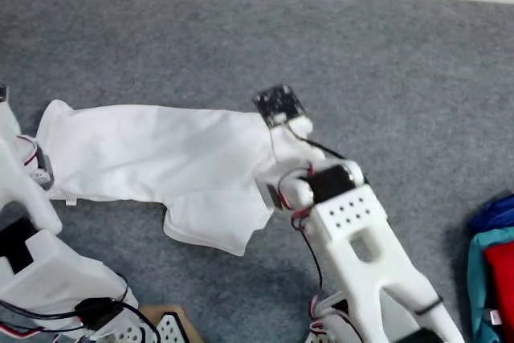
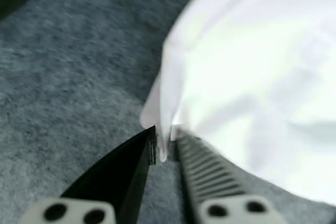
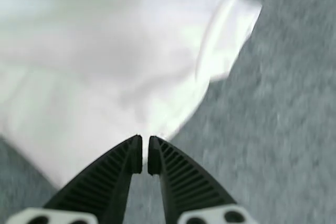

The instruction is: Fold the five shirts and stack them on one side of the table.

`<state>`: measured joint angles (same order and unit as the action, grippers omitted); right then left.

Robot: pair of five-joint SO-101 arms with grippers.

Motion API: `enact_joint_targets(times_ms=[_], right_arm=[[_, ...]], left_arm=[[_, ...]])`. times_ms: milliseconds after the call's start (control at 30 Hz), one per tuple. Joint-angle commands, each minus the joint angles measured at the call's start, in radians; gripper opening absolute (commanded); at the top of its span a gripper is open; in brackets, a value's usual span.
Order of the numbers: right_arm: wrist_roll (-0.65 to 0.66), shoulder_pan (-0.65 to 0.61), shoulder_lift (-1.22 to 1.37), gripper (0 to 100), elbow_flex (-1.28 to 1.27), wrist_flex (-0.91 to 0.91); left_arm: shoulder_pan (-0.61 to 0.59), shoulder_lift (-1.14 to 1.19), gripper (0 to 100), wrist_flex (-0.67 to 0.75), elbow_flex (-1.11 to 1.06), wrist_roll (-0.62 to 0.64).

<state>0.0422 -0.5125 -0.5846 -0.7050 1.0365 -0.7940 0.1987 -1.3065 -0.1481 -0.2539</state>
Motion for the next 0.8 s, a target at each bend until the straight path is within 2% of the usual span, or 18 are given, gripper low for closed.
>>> enact_joint_targets(times_ms=[0, 133, 233, 367, 533, 700, 767], right_arm=[[-0.080, 0.015, 0.061, 3.7, 0.130, -0.105], [-0.199, 0.010, 0.117, 3.6, 0.179, -0.211], [-0.227, 0.012, 0.159, 3.6, 0.159, -0.289], [-0.230, 0.012, 0.219, 3.6, 0.107, -0.417], [-0.227, 0.010, 0.311, 0.5, 0.050, -0.628], [-0.222, 0.016, 0.435, 0.8, 0.056, -0.717], [-0.183, 0.018, 0.489, 0.8, 0.064, -0.753]], left_arm=[[0.021, -0.058, 1, -0.094, 0.076, -0.005], [0.016, -0.058, 1, -0.195, 0.151, -0.005], [0.013, -0.058, 1, -0.267, 0.196, -0.008], [0.021, -0.056, 1, -0.315, 0.196, -0.009], [0.050, -0.048, 1, -0.308, 0.194, -0.008], [0.084, -0.056, 1, -0.313, 0.196, -0.006], [0.082, -0.056, 1, -0.313, 0.196, -0.008]])
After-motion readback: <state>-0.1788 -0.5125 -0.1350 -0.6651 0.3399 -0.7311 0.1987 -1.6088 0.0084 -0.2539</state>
